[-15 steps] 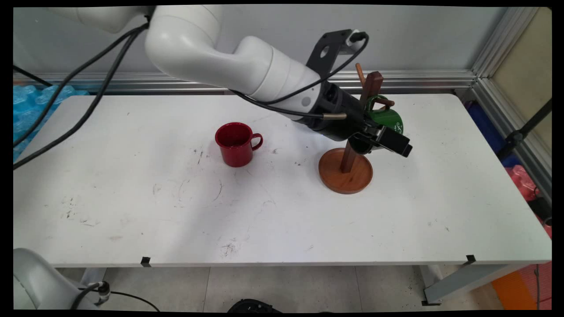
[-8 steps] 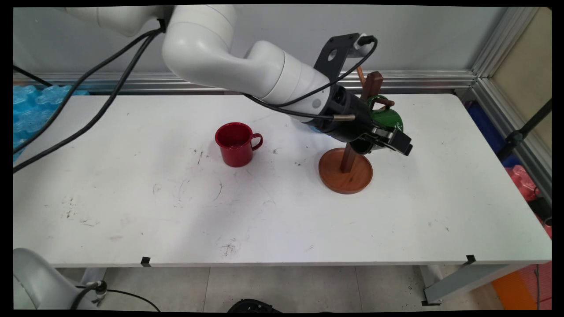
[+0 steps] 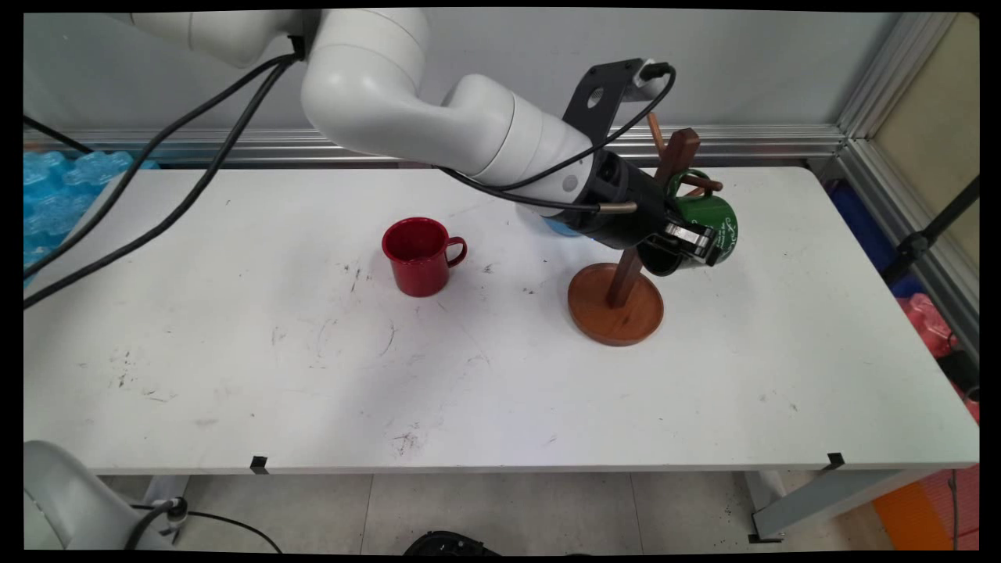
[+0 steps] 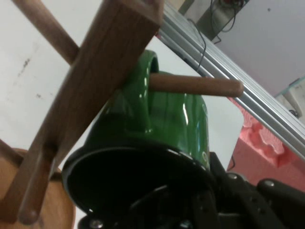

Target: Place the picked object on the table

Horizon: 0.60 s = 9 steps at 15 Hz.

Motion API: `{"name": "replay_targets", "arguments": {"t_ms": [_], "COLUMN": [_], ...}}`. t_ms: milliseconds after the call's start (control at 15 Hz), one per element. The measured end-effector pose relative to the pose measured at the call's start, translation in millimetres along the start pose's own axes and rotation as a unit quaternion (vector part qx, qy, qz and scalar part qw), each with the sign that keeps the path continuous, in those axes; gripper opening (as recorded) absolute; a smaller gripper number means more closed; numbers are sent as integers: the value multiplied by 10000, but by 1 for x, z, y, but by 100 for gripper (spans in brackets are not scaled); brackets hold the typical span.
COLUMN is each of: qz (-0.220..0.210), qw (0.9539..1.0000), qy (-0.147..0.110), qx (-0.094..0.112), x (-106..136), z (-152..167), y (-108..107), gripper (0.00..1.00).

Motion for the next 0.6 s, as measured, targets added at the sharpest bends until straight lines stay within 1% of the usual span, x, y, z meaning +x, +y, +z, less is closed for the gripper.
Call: {"name": "replay_targets", "arguments": {"t_ms": [600], "qz": [54], "qw": [10000], "qy": [24], "qx": [28], "x": [-4], "z": [-9], "y": [-3], "gripper": [0]}}
